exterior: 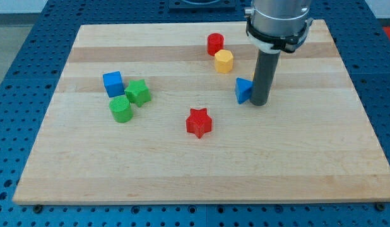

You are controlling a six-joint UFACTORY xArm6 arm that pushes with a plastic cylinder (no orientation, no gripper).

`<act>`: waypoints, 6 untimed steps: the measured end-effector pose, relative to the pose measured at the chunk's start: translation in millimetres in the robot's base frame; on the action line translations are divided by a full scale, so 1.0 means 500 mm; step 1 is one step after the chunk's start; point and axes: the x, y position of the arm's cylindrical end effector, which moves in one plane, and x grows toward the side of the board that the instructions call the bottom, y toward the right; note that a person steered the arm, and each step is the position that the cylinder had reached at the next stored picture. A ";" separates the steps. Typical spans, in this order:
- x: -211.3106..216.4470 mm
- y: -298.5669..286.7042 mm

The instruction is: Nudge the green star and green circle

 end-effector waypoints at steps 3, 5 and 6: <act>-0.088 0.002; -0.086 0.083; -0.087 0.113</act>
